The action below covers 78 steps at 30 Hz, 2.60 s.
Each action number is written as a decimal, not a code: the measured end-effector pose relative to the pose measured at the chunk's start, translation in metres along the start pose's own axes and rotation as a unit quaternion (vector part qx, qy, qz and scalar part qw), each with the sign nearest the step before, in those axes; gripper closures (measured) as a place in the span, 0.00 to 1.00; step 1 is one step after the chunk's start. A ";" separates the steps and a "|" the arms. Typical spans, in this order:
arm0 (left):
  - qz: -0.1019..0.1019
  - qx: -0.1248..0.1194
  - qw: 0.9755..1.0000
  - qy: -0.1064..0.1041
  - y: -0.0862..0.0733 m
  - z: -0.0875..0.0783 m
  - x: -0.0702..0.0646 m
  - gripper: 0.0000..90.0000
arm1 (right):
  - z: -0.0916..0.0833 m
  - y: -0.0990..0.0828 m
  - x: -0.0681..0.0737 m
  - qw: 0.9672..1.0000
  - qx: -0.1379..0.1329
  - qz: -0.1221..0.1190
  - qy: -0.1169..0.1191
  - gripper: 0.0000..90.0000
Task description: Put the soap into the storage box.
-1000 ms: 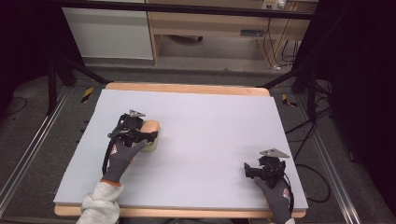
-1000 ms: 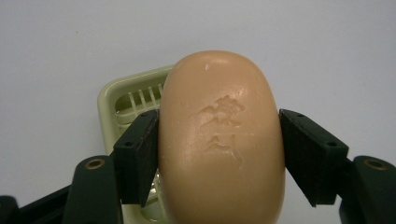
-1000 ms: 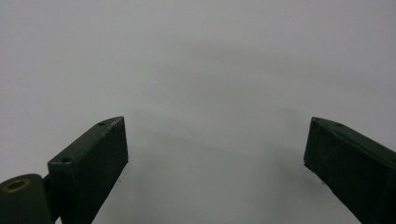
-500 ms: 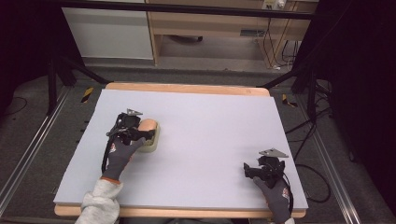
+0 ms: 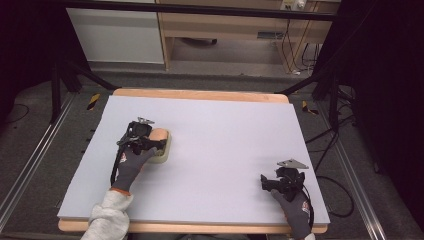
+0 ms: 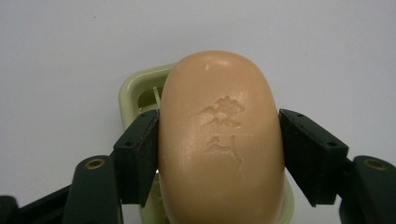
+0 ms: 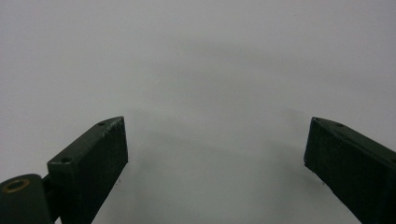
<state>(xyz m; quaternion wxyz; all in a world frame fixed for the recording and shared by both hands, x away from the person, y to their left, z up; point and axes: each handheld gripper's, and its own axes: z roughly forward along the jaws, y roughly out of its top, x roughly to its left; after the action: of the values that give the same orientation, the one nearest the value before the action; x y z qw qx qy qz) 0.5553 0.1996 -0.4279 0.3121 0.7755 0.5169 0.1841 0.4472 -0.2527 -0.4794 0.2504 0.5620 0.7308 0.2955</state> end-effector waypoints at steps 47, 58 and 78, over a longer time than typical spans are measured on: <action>-0.015 0.017 1.000 0.003 -0.006 0.011 0.005 0.34 | 0.000 0.000 0.000 1.000 0.001 0.000 0.000 0.07; -0.010 -0.012 1.000 -0.022 -0.004 -0.013 0.001 0.33 | -0.001 0.000 0.000 1.000 -0.002 0.003 -0.001 0.07; 0.016 -0.058 0.998 -0.020 -0.035 -0.038 -0.006 0.32 | -0.005 -0.001 -0.004 1.000 -0.009 0.014 -0.004 0.07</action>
<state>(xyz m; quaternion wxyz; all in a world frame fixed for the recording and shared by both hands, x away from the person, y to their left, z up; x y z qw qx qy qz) 0.5055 0.2146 -0.4228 0.3637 0.7677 0.4870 0.2031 0.4439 -0.2578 -0.4767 0.2545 0.5711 0.7192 0.3029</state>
